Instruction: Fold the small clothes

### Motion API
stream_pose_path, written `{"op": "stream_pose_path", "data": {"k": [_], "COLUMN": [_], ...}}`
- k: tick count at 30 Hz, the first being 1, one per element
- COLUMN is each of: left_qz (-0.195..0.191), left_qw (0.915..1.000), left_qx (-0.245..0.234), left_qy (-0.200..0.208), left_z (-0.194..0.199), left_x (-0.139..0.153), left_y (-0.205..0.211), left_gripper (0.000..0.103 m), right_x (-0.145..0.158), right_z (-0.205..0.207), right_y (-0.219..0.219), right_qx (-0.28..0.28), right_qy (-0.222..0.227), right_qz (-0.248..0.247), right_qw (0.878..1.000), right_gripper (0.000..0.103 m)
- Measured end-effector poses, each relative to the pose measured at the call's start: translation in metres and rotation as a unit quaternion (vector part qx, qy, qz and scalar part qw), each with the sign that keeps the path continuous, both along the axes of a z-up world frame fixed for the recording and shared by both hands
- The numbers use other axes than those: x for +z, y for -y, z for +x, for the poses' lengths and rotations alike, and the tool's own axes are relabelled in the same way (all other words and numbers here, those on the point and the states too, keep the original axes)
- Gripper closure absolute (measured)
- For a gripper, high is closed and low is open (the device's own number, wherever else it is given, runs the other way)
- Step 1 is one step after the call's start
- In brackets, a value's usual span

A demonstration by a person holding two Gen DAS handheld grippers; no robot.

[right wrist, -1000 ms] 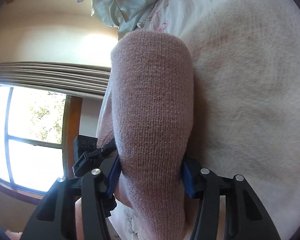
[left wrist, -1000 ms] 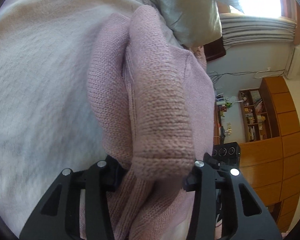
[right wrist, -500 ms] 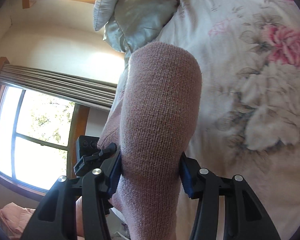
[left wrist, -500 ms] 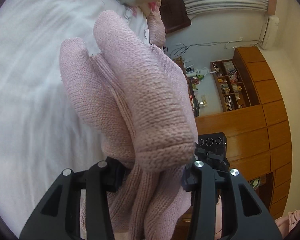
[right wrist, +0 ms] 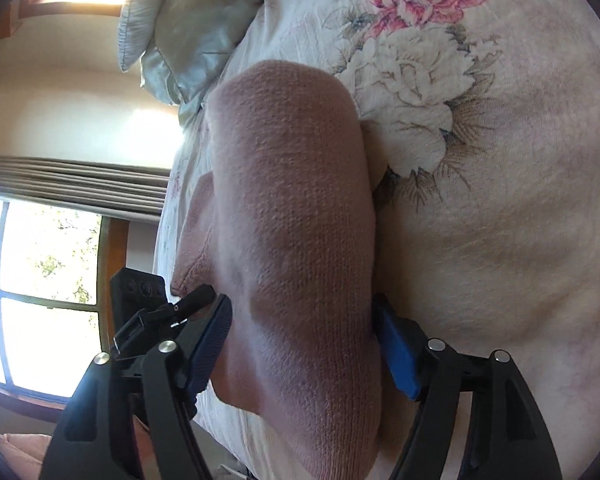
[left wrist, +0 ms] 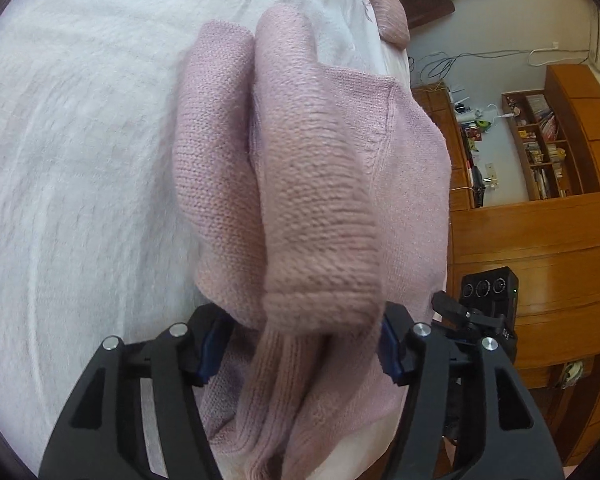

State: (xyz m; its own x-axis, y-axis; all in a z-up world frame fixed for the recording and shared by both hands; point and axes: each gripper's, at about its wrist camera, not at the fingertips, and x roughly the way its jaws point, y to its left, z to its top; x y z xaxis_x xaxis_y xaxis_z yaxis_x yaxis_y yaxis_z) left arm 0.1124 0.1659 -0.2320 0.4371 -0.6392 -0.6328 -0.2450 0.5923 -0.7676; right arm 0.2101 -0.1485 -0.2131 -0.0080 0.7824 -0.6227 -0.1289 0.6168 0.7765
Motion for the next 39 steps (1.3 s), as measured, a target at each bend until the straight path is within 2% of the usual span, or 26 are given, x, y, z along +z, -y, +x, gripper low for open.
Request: {"op": "stream_pose_path", "data": {"k": [5,9,10,12,13,16,24,25,26,28,30,32,33,35,39], "left_qz": [0.066,0.110,0.123,0.149,0.160,0.167,0.178,0.182,0.188,0.198,0.206,0.211,0.219,0.229,0.244], "left_qw": [0.9974,0.9937,0.9921,0.9880,0.9857,0.9842,0.9817,0.9810,0.9798,0.9779,0.9766,0.9758,0.9741,0.9724,0.9692], "left_qx": [-0.020,-0.021,-0.021,-0.023,-0.024,-0.020,-0.030,-0.030,-0.029,-0.026,-0.024,-0.023,-0.019,-0.012,-0.004], "left_qy": [0.021,0.001,-0.011,-0.036,-0.046,-0.054,-0.059,-0.061,-0.062,-0.060,-0.055,-0.053,-0.054,-0.046,-0.031], "left_z": [-0.023,-0.037,-0.038,-0.038,-0.038,-0.042,-0.049,-0.049,-0.045,-0.053,-0.055,-0.064,-0.067,-0.079,-0.093], "left_x": [0.042,0.042,0.037,0.029,0.024,0.017,0.006,0.010,0.015,0.025,0.039,0.051,0.057,0.070,0.097], "left_y": [0.019,0.029,0.031,0.033,0.032,0.027,0.023,0.022,0.027,0.024,0.031,0.031,0.032,0.033,0.040], "left_gripper": [0.027,0.026,0.027,0.034,0.037,0.035,0.035,0.035,0.035,0.035,0.035,0.032,0.031,0.030,0.027], "right_x": [0.011,-0.010,-0.015,-0.021,-0.022,-0.014,-0.016,-0.012,-0.008,0.006,0.022,0.038,0.046,0.056,0.076], "right_z": [-0.035,-0.056,-0.058,-0.060,-0.061,-0.065,-0.071,-0.072,-0.074,-0.079,-0.084,-0.092,-0.096,-0.103,-0.121], "right_y": [0.018,0.027,0.026,0.022,0.021,0.017,0.011,0.010,0.011,0.006,0.002,-0.001,-0.003,-0.005,-0.010], "right_qx": [0.027,0.021,0.020,0.022,0.025,0.038,0.032,0.031,0.032,0.032,0.035,0.035,0.035,0.033,0.033], "right_qy": [0.009,-0.023,-0.029,-0.035,-0.036,-0.011,-0.018,-0.013,-0.007,0.008,0.031,0.053,0.065,0.076,0.090], "right_qz": [-0.011,0.001,0.004,0.008,0.003,-0.033,-0.084,-0.090,-0.098,-0.128,-0.150,-0.177,-0.190,-0.224,-0.266], "right_qw": [1.000,1.000,0.999,0.999,0.999,0.999,0.996,0.995,0.995,0.991,0.988,0.982,0.979,0.971,0.959], "right_gripper": [0.026,0.028,0.032,0.050,0.062,0.073,0.076,0.074,0.066,0.055,0.051,0.038,0.036,0.022,0.019]}}
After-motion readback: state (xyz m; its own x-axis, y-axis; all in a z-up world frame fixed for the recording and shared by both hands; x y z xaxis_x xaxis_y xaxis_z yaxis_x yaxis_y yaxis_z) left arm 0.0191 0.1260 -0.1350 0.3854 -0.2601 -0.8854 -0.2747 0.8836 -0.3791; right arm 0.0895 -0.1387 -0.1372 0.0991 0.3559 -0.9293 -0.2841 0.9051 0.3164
